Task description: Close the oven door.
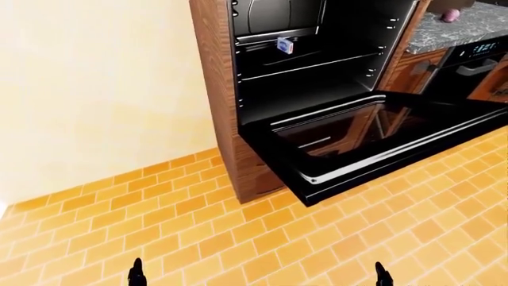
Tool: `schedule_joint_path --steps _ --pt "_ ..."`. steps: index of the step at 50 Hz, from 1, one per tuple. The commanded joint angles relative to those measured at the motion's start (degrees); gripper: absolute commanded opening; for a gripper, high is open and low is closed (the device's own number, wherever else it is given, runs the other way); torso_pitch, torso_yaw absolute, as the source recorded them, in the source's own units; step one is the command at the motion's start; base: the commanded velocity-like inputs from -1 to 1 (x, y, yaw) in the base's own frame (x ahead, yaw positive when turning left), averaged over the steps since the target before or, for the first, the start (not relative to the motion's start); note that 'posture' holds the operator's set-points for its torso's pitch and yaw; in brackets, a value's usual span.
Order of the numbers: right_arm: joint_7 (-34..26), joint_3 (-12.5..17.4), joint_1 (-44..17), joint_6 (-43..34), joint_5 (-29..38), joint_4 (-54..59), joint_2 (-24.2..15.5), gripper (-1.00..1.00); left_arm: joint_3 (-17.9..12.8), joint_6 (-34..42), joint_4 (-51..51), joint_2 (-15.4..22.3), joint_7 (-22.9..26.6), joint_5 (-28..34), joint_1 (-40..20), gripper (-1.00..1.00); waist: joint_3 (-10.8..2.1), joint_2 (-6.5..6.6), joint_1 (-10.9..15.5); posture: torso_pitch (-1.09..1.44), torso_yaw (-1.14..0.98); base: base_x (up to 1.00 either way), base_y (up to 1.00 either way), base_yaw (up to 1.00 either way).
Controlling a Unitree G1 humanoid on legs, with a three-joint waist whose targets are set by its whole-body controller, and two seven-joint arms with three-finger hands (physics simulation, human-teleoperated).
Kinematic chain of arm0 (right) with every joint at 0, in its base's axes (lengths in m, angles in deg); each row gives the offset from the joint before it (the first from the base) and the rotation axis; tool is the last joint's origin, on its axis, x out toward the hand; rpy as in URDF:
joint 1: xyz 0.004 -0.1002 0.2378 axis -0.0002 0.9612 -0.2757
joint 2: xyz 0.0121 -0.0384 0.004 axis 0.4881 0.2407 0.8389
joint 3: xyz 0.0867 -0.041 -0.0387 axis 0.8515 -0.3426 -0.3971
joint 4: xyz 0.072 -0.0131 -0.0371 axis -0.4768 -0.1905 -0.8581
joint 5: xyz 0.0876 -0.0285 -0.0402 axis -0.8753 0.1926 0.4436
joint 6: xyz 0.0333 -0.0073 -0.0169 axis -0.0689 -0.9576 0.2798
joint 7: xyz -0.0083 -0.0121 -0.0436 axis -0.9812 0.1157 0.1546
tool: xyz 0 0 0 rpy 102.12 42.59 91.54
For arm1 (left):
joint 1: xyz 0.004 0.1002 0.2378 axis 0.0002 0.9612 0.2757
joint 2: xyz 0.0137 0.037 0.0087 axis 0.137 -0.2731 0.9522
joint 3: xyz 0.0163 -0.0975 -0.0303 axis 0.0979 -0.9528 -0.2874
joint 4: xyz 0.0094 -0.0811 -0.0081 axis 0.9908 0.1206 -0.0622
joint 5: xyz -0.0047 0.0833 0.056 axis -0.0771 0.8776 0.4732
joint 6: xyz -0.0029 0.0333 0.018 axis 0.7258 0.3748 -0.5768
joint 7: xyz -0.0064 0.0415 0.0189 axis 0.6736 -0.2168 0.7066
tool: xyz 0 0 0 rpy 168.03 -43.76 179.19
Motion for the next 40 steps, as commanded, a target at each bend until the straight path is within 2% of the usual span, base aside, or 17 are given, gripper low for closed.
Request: schedule_joint_path --steps 1,6,11,15,19,22,25,27,29,31,32,33,34,36,40 --pt "0.33 0.40 -0.17 1.16 -0.44 -0.80 -1.02 1.00 -0.02 -1.54 -1.11 0.45 0.07 -0.09 -0.62 1.00 -0.52 0.02 -0.15 0.00 0.00 -0.02 0.00 -0.23" --pt "0.21 0.43 -0.16 1.04 -0.46 -0.80 -1.05 1.00 0.02 -1.53 -1.12 0.47 0.05 -0.09 -0.58 1.00 -0.33 0.30 -0.43 0.00 0.00 -0.03 0.00 -0.23" --pt "0.13 0.44 -0.09 0.97 -0.49 -0.80 -1.06 1.00 0.08 -1.56 -1.12 0.45 -0.01 -0.09 -0.51 1.00 0.13 1.91 -0.19 0.00 0.00 -0.03 0.00 -0.23" --pt "0.09 0.42 -0.11 0.91 -0.48 -0.80 -1.09 1.00 0.06 -1.48 -1.10 0.50 0.05 -0.13 -0.55 1.00 -0.28 1.03 0.37 0.00 0.00 -0.04 0.00 -0.24" --pt "-0.14 0.50 -0.06 0.81 -0.53 -0.79 -1.10 1.00 -0.01 -1.42 -1.11 0.56 0.14 -0.14 -0.60 1.00 -0.16 -0.92 0.29 0.00 0.00 -0.06 0.00 -0.29" --pt "-0.15 0.45 -0.05 0.78 -0.45 -0.79 -1.06 1.00 -0.03 -1.46 -1.10 0.56 0.13 -0.10 -0.55 1.00 -0.61 -0.93 -0.16 0.00 0.00 -0.10 0.00 -0.37" --pt "-0.23 0.50 -0.01 0.83 -0.50 -0.80 -1.05 1.00 -0.06 -1.44 -1.10 0.58 0.14 -0.07 -0.56 1.00 -0.52 -1.16 -0.58 0.00 0.00 -0.15 0.00 -0.49" --pt "-0.25 0.49 0.01 0.82 -0.50 -0.79 -1.03 1.00 -0.07 -1.43 -1.11 0.58 0.15 -0.08 -0.60 1.00 -0.64 -0.44 -0.58 0.00 0.00 -0.15 0.00 -0.50" --pt "-0.24 0.44 0.00 0.79 -0.48 -0.80 -1.01 1.00 -0.08 -1.48 -1.11 0.55 0.15 -0.08 -0.57 1.00 -0.17 0.71 -0.30 0.00 0.00 -0.16 0.00 -0.52" --pt "-0.33 0.48 -0.04 0.76 -0.54 -0.80 -1.04 1.00 -0.06 -1.51 -1.12 0.51 0.12 -0.08 -0.60 1.00 0.31 2.53 0.18 0.00 0.00 -0.18 0.00 -0.54" --pt "-0.36 0.48 -0.05 0.76 -0.56 -0.80 -1.04 1.00 -0.07 -1.48 -1.12 0.51 0.14 -0.13 -0.63 1.00 -0.02 4.22 0.44 0.00 0.00 -0.18 0.00 -0.55" --pt "-0.36 0.48 -0.06 0.76 -0.57 -0.80 -1.03 1.00 -0.04 -1.50 -1.12 0.49 0.14 -0.12 -0.63 1.00 -0.57 3.96 0.38 0.00 0.00 -0.18 0.00 -0.55" --pt "-0.31 0.44 -0.07 0.76 -0.54 -0.80 -1.02 1.00 -0.02 -1.52 -1.11 0.47 0.12 -0.11 -0.60 1.00 -0.35 2.96 1.25 0.00 0.00 -0.19 0.00 -0.54" --pt "-0.36 0.46 -0.11 0.71 -0.63 -0.80 -1.02 1.00 -0.01 -1.49 -1.12 0.49 0.12 -0.13 -0.64 1.00 0.08 3.36 0.95 0.00 0.00 -0.18 0.00 -0.55" --pt "-0.34 0.40 -0.05 0.75 -0.63 -0.80 -1.00 1.00 0.03 -1.52 -1.11 0.44 0.08 -0.11 -0.58 1.00 -0.36 2.04 0.84 0.00 0.00 -0.19 0.00 -0.55"
